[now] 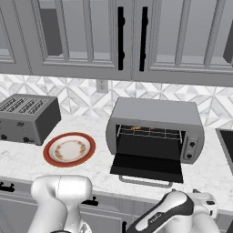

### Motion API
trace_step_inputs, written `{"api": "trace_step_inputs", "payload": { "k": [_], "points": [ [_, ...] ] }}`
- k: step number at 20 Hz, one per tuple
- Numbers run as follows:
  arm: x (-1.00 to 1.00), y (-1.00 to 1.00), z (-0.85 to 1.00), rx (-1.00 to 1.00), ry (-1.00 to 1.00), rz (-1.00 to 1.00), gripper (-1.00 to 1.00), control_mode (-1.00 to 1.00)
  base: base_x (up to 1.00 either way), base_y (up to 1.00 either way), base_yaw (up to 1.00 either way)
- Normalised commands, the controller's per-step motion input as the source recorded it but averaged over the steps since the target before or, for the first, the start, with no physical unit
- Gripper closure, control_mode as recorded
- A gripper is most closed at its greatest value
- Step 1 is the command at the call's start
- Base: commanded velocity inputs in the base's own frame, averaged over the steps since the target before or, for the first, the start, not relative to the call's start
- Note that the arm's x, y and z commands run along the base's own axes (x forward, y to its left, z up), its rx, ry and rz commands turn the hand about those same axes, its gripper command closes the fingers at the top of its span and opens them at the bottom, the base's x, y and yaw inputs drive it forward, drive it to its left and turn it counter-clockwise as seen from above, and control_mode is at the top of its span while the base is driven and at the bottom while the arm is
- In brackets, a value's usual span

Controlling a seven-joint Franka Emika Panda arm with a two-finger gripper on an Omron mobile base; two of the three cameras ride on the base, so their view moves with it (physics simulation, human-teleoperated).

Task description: Pick up the kebab skewer and baguette bread, and place them inside the toaster oven. Close the toaster oven door and start by setting the timer.

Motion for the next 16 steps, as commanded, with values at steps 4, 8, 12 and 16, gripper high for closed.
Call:
{"api": "trace_step_inputs", "payload": {
  "k": [4,8,12,16],
  "points": [
    [0.12,0.00,-0.10,-0.01,0.00,-0.06,-1.00,-1.00,0.00,0.00,0.00],
    [0.36,0.06,0.00,0.00,0.00,-0.02,-1.00,-1.00,0.00,0.00,0.00],
    [0.28,-0.03,-0.06,0.00,0.00,0.00,-1.00,-1.00,0.00,0.00,0.00],
    [0.18,-0.08,-0.11,0.00,0.00,0.00,-1.00,-1.00,0.00,0.00,0.00]
  ]
}}
